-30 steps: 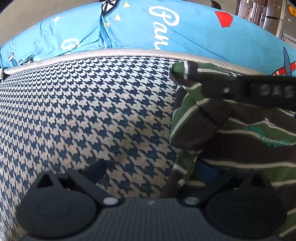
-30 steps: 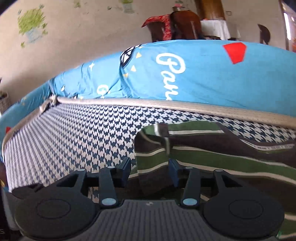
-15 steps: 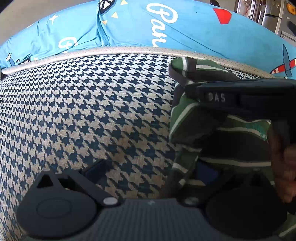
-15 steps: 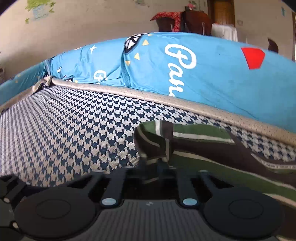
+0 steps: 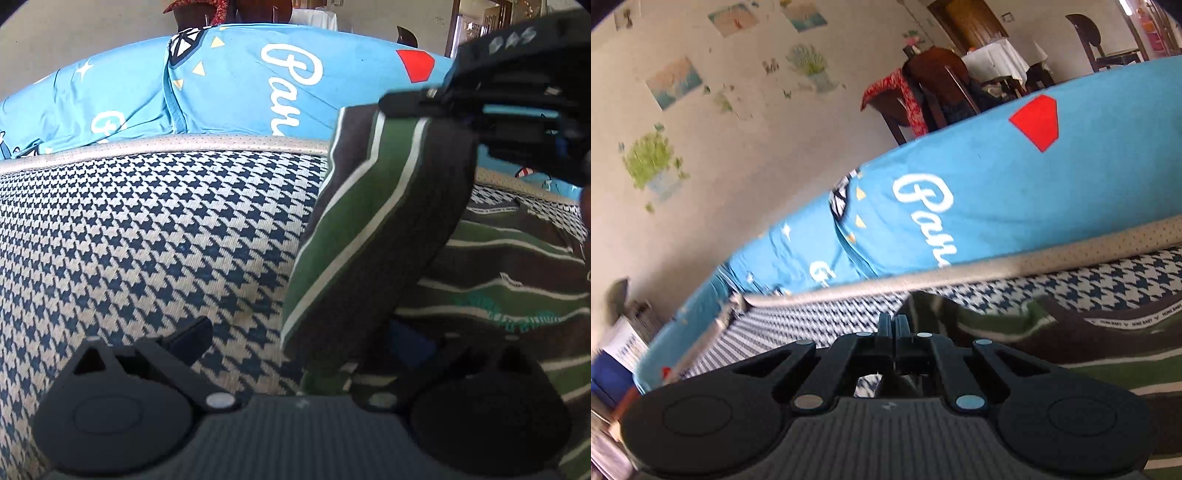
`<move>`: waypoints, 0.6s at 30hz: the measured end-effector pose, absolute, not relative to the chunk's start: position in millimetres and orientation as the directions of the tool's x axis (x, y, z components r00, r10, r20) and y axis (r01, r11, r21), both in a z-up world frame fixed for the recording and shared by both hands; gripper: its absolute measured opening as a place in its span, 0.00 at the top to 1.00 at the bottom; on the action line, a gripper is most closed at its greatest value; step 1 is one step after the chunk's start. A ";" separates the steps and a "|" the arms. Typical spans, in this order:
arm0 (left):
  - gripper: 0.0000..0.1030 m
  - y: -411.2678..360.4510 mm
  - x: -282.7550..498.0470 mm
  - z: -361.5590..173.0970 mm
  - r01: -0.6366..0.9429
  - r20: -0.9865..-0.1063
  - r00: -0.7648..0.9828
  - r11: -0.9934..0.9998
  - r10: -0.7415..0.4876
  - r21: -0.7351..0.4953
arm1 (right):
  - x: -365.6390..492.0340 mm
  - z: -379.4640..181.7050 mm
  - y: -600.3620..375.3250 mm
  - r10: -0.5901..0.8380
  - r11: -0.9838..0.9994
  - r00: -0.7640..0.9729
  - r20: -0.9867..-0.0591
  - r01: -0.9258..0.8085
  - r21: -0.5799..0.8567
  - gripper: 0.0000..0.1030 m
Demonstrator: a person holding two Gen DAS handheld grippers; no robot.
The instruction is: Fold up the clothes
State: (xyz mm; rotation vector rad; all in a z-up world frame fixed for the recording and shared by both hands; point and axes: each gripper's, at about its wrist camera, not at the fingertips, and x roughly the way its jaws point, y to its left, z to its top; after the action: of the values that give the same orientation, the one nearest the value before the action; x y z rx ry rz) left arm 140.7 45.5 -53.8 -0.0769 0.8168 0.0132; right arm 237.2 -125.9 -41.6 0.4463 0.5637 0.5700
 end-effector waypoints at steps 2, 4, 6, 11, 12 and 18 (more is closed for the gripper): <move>0.00 44.7 147.0 -54.7 -0.056 -0.724 0.690 0.997 0.007 -0.044 | 234.1 -33.3 -127.3 0.620 0.742 0.708 -0.339 -0.389 0.546 0.95; 0.00 47.9 152.6 -54.3 -0.099 -0.709 0.702 0.995 0.069 -0.001 | 231.5 -26.4 -128.3 0.632 0.726 0.711 -0.308 -0.404 0.557 0.95; 0.00 59.0 159.2 -54.4 -0.187 -0.695 0.697 0.980 0.177 0.063 | 228.4 -21.9 -128.6 0.640 0.718 0.713 -0.287 -0.420 0.556 0.95; 0.00 96.0 172.7 -54.5 -0.409 -0.677 0.610 0.895 0.413 0.178 | 229.3 -25.5 -130.2 0.605 0.755 0.730 -0.318 -0.398 0.521 0.95; 0.00 104.9 174.4 -54.6 -0.442 -0.685 0.589 0.880 0.429 0.172 | 230.9 -28.2 -132.6 0.589 0.767 0.736 -0.334 -0.379 0.517 0.95; 0.00 123.5 163.0 -46.5 -0.489 -0.700 0.576 0.864 0.422 0.118 | 238.8 -41.8 -155.9 0.498 0.826 0.765 -0.408 -0.275 0.492 0.94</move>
State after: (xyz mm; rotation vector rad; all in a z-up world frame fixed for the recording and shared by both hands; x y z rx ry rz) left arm 163.0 123.5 -46.5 -0.0914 0.7945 0.5344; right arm 238.8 -155.9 -41.8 0.4241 0.5558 0.4340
